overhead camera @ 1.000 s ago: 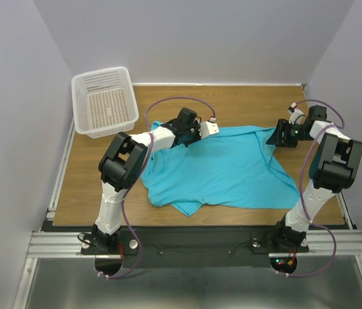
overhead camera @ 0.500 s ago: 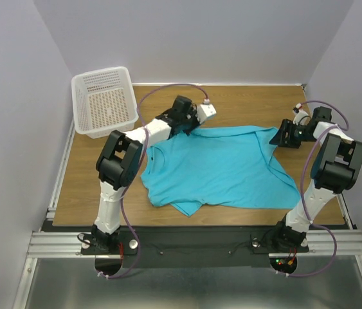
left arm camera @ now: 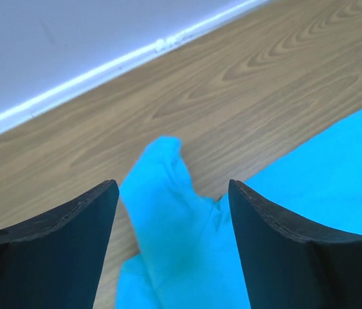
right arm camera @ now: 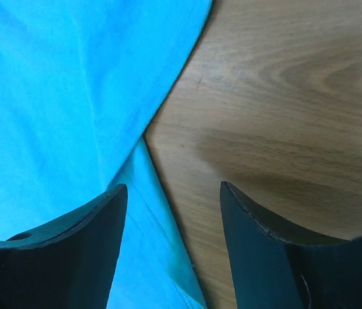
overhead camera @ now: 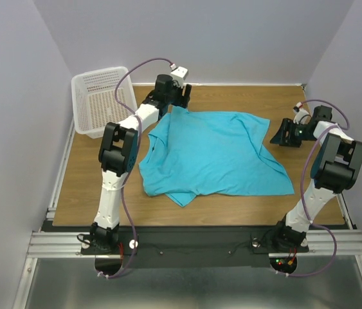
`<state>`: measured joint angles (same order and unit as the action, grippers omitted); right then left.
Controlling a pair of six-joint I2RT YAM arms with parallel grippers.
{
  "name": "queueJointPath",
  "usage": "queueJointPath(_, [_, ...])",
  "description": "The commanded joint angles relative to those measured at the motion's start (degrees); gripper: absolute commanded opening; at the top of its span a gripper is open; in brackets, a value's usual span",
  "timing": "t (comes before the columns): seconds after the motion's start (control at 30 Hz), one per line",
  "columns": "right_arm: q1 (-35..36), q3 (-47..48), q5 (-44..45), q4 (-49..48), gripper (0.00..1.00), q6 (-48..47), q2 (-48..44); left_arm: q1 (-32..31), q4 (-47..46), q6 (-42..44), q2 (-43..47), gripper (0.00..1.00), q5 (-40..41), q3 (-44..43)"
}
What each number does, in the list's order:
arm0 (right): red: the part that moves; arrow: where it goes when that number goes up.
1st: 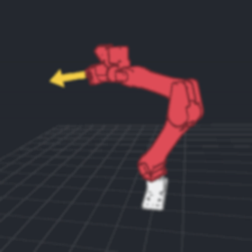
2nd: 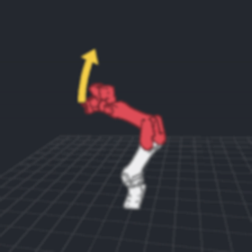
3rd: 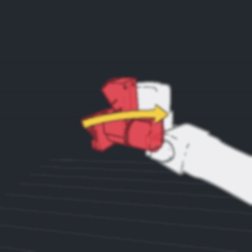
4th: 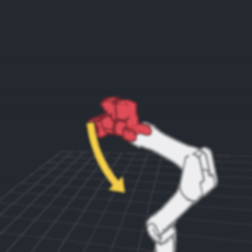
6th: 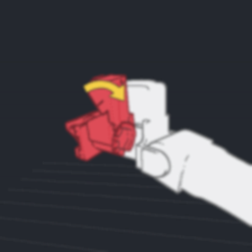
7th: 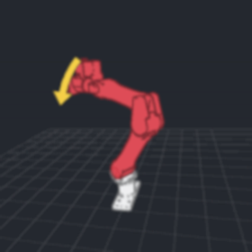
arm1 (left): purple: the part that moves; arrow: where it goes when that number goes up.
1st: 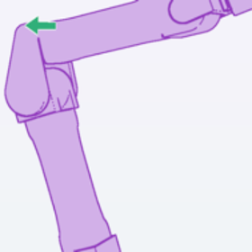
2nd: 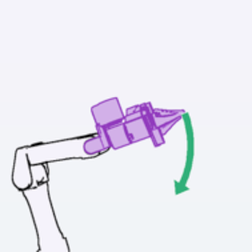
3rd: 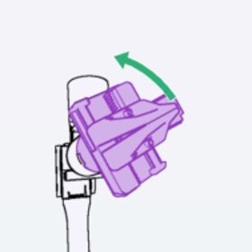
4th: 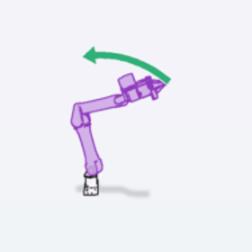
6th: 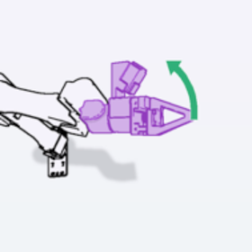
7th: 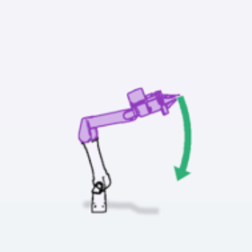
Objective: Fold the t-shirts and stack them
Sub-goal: Flatten the tshirt out
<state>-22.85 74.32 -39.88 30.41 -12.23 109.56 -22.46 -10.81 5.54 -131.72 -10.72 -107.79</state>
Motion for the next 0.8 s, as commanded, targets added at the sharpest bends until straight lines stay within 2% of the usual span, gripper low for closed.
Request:
queueJointPath(0.0, [-0.35,5.21,0.86,-2.11,0.65,-0.43,0.65,-1.18,-3.34,-1.94,5.15,0.82,1.14,0.81])
queueJointPath(0.13, [1.93,10.57,1.20,-2.03,0.64,1.33,4.78,-1.01,-3.26,-0.01,9.98,0.83,3.51,4.07])
queueJointPath(0.3, [4.13,20.84,8.14,-2.03,0.61,8.52,14.09,0.04,-0.53,-0.44,18.15,0.83,7.03,10.30])
queueJointPath(0.43, [5.27,28.14,10.96,-2.03,0.61,11.96,18.14,1.45,0.00,-2.98,24.48,0.83,7.03,20.93])
queueJointPath(0.6, [8.08,31.67,15.00,-2.03,0.60,14.42,21.04,2.59,-0.44,-5.10,30.99,0.83,5.45,32.61])
queueJointPath(0.77, [8.79,34.83,17.12,-1.50,0.50,16.36,23.68,2.86,-1.05,-7.02,37.75,0.83,4.92,40.63])
